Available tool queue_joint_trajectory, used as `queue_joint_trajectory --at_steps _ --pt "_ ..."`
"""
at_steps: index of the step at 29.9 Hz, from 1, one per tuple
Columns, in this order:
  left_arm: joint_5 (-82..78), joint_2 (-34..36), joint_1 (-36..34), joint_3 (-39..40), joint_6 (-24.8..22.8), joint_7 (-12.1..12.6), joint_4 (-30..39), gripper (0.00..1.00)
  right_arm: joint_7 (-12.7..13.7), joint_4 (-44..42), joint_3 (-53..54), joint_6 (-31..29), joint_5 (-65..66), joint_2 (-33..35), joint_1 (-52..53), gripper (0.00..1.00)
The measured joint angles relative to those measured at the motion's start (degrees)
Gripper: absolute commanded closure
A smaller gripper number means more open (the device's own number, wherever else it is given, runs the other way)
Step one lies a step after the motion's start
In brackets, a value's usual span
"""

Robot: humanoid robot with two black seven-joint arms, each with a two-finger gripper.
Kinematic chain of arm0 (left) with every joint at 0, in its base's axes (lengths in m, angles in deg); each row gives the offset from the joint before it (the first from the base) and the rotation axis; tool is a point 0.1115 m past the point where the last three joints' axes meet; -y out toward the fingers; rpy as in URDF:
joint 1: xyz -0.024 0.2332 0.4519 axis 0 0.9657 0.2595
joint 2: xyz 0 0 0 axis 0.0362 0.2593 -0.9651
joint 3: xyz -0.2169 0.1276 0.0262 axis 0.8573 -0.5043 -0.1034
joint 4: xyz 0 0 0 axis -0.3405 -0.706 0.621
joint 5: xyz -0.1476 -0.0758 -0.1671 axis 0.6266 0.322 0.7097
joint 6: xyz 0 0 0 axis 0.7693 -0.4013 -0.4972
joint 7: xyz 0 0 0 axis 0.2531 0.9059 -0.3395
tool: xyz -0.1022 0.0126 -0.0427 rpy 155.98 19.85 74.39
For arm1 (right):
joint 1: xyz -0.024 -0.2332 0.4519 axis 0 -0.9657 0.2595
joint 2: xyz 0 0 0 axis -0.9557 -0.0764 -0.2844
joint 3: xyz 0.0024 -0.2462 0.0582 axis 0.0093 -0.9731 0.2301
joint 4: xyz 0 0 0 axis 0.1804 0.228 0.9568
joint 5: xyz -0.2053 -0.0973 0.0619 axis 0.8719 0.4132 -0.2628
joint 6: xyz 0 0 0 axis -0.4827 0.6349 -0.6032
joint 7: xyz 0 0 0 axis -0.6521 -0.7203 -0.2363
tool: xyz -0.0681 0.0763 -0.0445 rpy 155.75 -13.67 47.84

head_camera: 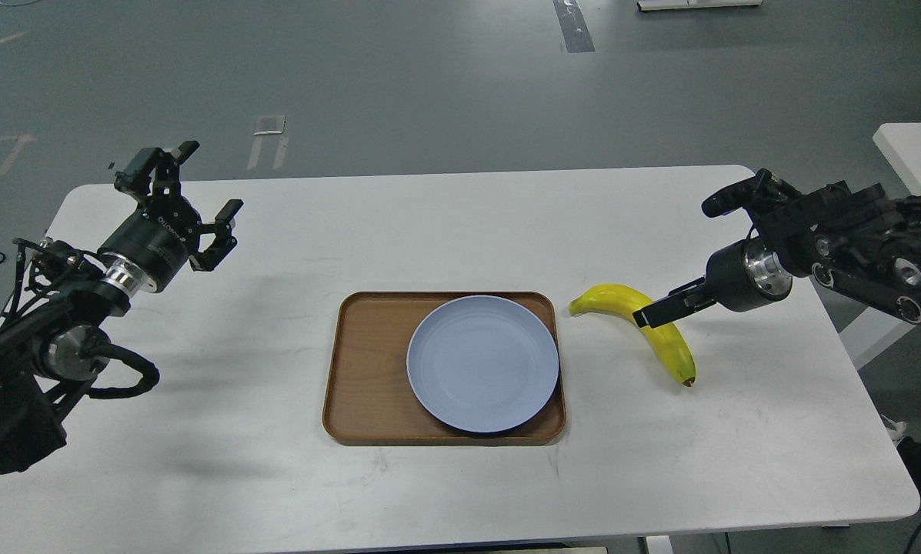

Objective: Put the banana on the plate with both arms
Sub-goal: 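Reach the right gripper down to the yellow banana and grasp it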

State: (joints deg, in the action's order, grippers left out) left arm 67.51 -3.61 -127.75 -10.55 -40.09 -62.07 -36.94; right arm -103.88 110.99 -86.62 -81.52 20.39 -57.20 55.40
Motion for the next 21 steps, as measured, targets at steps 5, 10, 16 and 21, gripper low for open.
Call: queue_joint_trajectory --at_steps 5,10,16,21 --pt "0.0 0.0 0.0 0.1 0.0 0.0 0.0 0.02 0.0 -2.0 -2.5 0.2 0.2 -2.5 -0.6 0.00" --pt "0.0 -0.1 0.0 0.3 0.0 0.0 0.0 0.02 0.0 -4.5 -5.7 2.6 0.2 -4.9 -1.3 0.10" --pt "0.0 0.0 0.0 0.4 0.0 0.0 0.1 0.02 0.0 -4.9 -6.5 3.6 0.0 -5.3 -1.8 0.59" --pt "0.0 -0.1 0.0 0.4 0.0 0.0 0.1 0.02 0.0 -4.9 -6.6 3.8 -0.1 -5.0 -2.4 0.83"
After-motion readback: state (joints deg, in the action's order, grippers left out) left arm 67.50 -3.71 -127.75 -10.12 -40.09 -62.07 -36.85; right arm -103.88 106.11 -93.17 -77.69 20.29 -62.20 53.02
